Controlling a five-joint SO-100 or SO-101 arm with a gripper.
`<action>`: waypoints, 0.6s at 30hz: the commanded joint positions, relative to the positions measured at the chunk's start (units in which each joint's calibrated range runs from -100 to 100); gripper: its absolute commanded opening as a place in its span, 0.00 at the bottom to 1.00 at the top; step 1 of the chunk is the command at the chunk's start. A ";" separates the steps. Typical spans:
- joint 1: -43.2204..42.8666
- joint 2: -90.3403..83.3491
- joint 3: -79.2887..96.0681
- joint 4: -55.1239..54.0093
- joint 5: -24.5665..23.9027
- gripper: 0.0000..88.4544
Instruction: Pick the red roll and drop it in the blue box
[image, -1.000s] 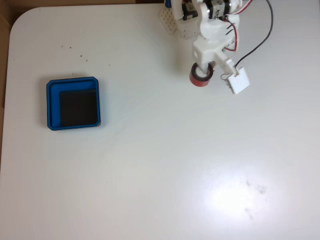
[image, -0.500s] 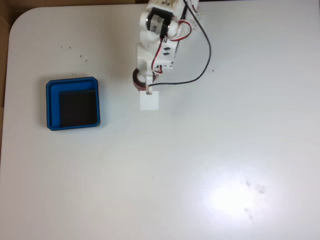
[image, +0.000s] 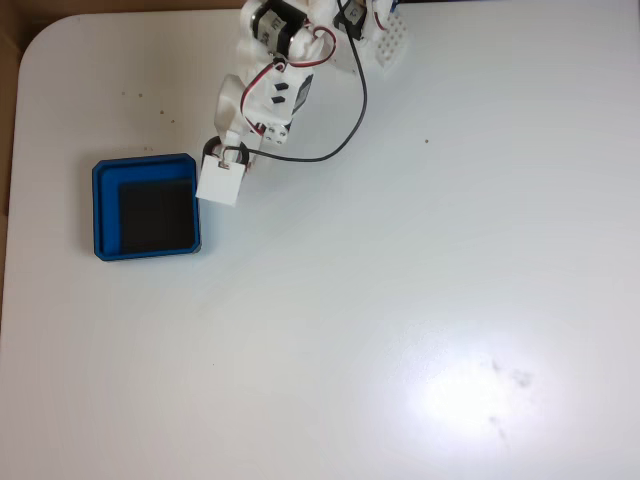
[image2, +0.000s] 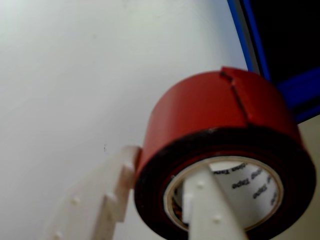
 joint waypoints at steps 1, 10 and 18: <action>2.00 -0.09 -3.21 -1.05 -0.10 0.01; 9.92 -0.34 -3.21 1.84 0.07 0.01; 12.26 5.35 -4.20 1.76 0.33 0.01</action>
